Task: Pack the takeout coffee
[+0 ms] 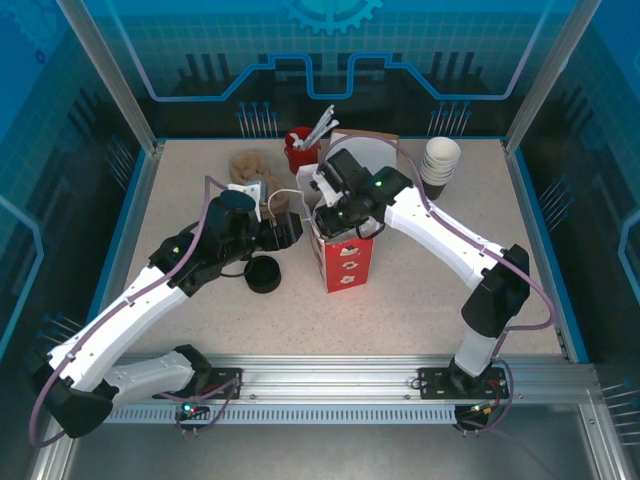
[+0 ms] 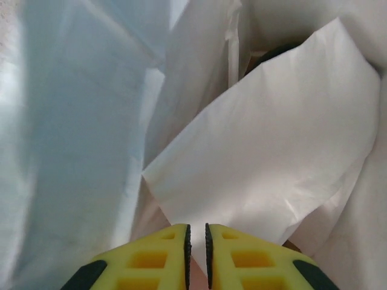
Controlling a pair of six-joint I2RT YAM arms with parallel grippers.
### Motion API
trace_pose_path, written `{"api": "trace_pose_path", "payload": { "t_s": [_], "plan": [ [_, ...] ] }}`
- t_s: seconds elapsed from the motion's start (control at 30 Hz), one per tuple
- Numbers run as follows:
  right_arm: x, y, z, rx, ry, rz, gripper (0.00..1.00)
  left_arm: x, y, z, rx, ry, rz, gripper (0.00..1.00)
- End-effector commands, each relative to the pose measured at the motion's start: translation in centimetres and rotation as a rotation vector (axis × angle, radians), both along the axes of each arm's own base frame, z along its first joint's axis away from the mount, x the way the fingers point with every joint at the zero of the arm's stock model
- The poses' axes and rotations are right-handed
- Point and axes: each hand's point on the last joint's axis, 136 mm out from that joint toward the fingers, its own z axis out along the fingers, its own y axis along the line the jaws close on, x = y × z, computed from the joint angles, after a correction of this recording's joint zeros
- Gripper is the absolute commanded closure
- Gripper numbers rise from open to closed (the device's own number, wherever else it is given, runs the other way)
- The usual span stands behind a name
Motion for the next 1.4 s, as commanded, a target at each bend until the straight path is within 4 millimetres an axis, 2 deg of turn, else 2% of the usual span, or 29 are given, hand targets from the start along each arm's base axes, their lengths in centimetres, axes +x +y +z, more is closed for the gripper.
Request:
{"api": "trace_pose_path", "payload": {
  "t_s": [0.0, 0.17, 0.27, 0.37, 0.43, 0.6, 0.77, 0.87, 1.0, 1.13, 1.2, 1.27, 1.37],
  "plan": [
    [0.6, -0.3, 4.5, 0.052, -0.083, 0.0, 0.78, -0.2, 0.8, 0.7, 0.01, -0.028, 0.006, 0.23],
    [0.6, -1.3, 9.7, 0.116, -0.18, -0.005, 0.66, 0.1, 1.8, 2.5, 0.04, -0.09, 0.025, 0.2],
    [0.4, -3.0, 12.7, 0.159, -0.249, -0.028, 0.57, 0.3, 2.9, 3.9, 0.074, -0.15, 0.052, 0.17],
    [0.0, -5.9, 15.0, 0.178, -0.343, -0.083, 0.47, 0.8, 4.4, 5.2, 0.126, -0.226, 0.097, 0.13],
    [-0.2, -8.2, 15.8, 0.182, -0.399, -0.133, 0.42, 1.1, 5.7, 5.5, 0.172, -0.279, 0.138, 0.09],
    [-1.1, -14.9, 15.6, 0.183, -0.535, -0.285, 0.29, 1.5, 9.4, 5.6, 0.275, -0.389, 0.267, 0.01],
    [-2.3, -21.8, 13.0, 0.174, -0.583, -0.468, 0.19, 1.1, 13.2, 4.1, 0.339, -0.463, 0.391, 0.01],
    [-2.5, -25.0, 10.1, 0.121, -0.592, -0.565, 0.08, 1.1, 15.4, 2.4, 0.383, -0.489, 0.469, 0.01],
    [-1.8, -28.6, 5.2, 0.093, -0.557, -0.705, 0.0, 1.0, 17.7, -0.9, 0.426, -0.495, 0.546, 0.01],
    [-0.4, -30.4, -0.1, 0.026, -0.624, -0.731, 0.0, 1.3, 19.3, -5.2, 0.455, -0.472, 0.589, 0.01],
    [-0.1, -31.6, -2.0, -0.021, -0.66, -0.771, 0.0, 1.5, 19.8, -7.1, 0.458, -0.456, 0.594, 0.01],
    [0.2, -32.3, -3.5, -0.034, -0.672, -0.799, 0.0, 1.8, 19.9, -9.3, 0.473, -0.449, 0.576, 0.01],
    [1.3, -32.2, -5.1, -0.042, -0.714, -0.776, 0.0, 2.2, 20.7, -11.9, 0.48, -0.425, 0.583, 0.01]
  ]
}}
